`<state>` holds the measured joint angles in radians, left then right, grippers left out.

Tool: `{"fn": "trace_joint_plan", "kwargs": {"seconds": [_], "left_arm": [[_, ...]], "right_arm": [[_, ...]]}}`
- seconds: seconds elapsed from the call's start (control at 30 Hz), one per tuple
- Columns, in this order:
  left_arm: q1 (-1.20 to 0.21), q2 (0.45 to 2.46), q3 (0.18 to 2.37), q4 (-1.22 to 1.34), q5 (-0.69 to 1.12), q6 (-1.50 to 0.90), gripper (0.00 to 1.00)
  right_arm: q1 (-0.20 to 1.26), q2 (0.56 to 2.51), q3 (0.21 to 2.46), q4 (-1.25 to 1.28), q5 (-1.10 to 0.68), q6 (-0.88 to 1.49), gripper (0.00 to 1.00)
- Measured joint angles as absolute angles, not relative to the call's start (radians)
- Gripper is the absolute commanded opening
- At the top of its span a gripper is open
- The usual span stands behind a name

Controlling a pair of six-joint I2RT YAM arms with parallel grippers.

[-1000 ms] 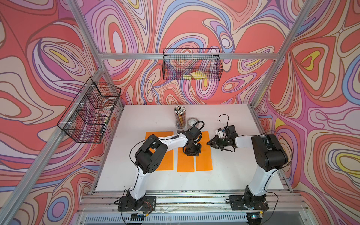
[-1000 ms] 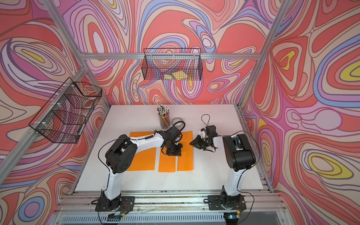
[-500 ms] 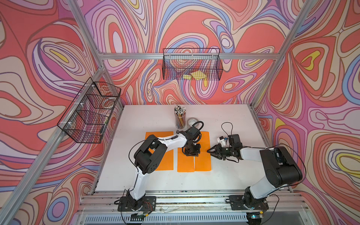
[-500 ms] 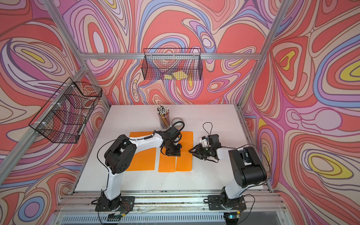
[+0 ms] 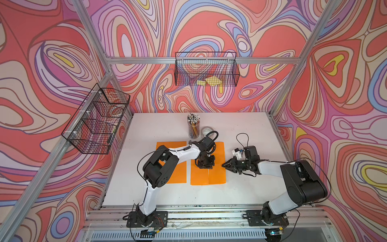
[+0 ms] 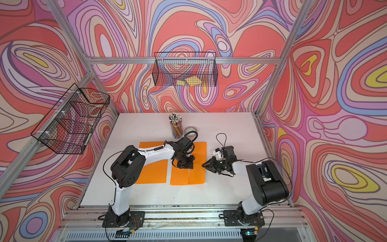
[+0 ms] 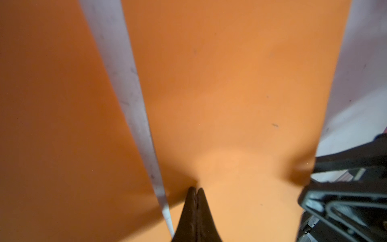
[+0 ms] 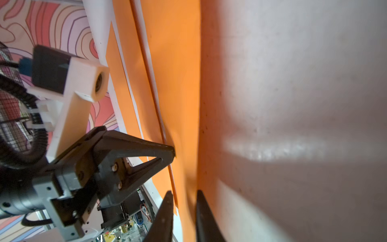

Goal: Fold the rectangular paper in half along the long edge
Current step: Fold the paper at the center of the board.

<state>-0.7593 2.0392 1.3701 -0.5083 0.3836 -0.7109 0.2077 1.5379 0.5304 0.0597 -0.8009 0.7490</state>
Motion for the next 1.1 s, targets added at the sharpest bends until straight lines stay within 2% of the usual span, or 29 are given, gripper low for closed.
{"fn": "trace_joint_plan", "kwargs": {"seconds": [0.1,0.23,0.27,0.57,0.73,0.93,1.1], "left_arm": [[-0.759,2.036,1.367,-0.509,0.381,-0.711,0.0],[-0.759,2.036,1.366,-0.509,0.381,-0.711,0.0],[-0.759,2.036,1.366,-0.509,0.381,-0.711,0.0],[-0.759,2.034,1.365,-0.509,0.376,-0.712,0.0],[-0.759,2.034,1.365,-0.511,0.376,-0.712,0.0],[-0.759,2.034,1.365,-0.511,0.374,-0.712,0.0],[-0.759,2.033,1.365,-0.511,0.374,-0.712,0.0]], "right_arm": [[0.209,1.482,0.501,0.04,-0.796,0.756,0.41],[0.222,1.43,0.452,0.031,-0.793,0.774,0.24],[0.227,1.427,0.444,0.031,-0.792,0.776,0.23],[0.253,1.492,0.431,0.068,-0.793,0.791,0.34],[0.253,1.487,0.423,0.058,-0.78,0.776,0.35],[0.257,1.388,0.388,-0.02,-0.721,0.741,0.38],[0.257,1.42,0.378,0.049,-0.739,0.746,0.37]]}}
